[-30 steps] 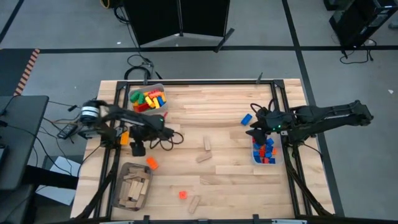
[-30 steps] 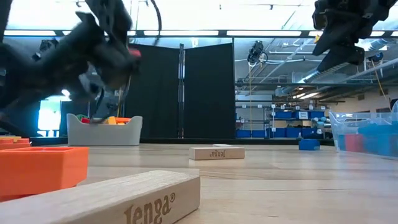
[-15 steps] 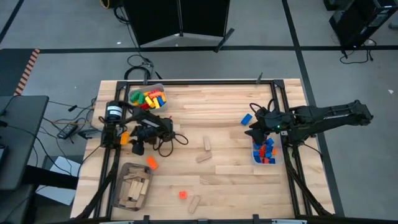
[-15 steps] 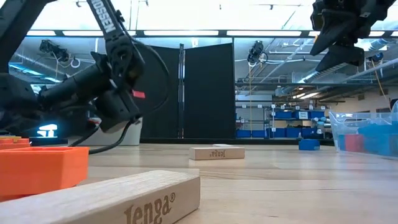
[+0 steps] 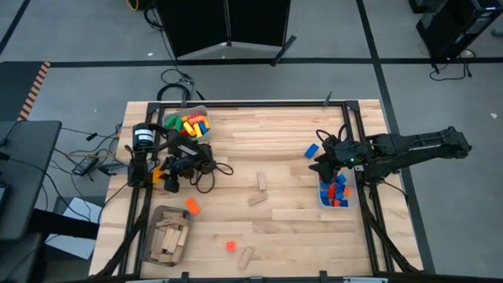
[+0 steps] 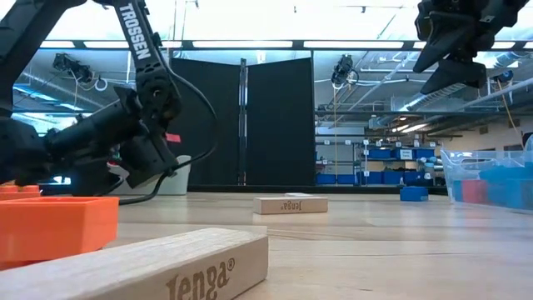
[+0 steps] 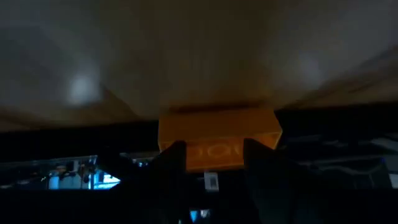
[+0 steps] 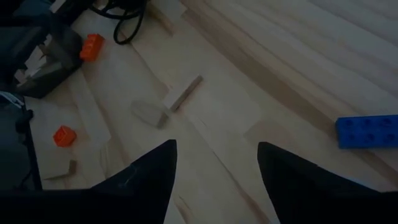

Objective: Sort blocks by size
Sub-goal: Put the large yellow game piece into the gray bin

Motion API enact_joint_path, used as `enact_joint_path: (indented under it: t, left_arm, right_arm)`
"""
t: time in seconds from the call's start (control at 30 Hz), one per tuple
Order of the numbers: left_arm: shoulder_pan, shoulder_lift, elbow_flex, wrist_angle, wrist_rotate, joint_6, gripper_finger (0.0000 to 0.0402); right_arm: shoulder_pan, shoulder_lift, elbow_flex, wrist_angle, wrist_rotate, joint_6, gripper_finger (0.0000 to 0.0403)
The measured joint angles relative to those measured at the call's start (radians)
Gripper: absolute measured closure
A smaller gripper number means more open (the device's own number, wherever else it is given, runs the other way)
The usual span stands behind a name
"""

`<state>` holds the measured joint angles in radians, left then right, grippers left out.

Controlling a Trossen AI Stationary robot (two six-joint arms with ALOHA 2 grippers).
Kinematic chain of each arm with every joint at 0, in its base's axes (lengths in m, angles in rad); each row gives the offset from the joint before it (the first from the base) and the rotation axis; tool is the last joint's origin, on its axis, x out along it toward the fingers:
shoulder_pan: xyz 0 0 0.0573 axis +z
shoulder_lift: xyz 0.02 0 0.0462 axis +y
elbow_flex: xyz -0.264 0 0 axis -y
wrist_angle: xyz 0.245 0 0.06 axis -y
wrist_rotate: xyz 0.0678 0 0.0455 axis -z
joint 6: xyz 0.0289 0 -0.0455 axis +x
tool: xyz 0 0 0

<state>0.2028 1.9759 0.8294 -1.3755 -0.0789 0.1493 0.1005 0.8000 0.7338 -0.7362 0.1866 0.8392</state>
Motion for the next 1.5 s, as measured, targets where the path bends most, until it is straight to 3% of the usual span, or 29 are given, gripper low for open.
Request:
enact_joint_path:
  t: [0.13,0.5,0.8,1.17,1.37,1.5]
  left_arm:
    - [0.003,-0.005,-0.024,0.052,0.071,-0.01,0.0237]
    - [0.002,0.002,0.075,0.081,0.047,-0.031,0.0237]
    - [0.006,0.002,0.2,-0.055,-0.007,-0.026,0.0237]
    - [0.006,-0.006,0.095,-0.109,0.039,-0.062,0.0238]
    - [0.006,-0.122,-0.007,-0.077,0.09,-0.131,0.024]
    - [0.006,-0.194,-0.009,-0.068,0.104,-0.157,0.024]
  right_arm:
    - [0.0,0.0,0.0,0.004,0.002,0.007,0.0163]
    - [-0.001,0.0,0.0,0.013,0.036,0.017,0.0167]
    - [-0.006,0.0,0.0,0.031,0.039,0.015,0.0169]
    - [-0.006,0.0,0.0,0.032,0.039,0.015,0.0171]
    - [-0.006,0.0,0.0,0.032,0.039,0.012,0.0176]
    - [-0.006,0.0,0.0,0.032,0.04,-0.005,0.0176]
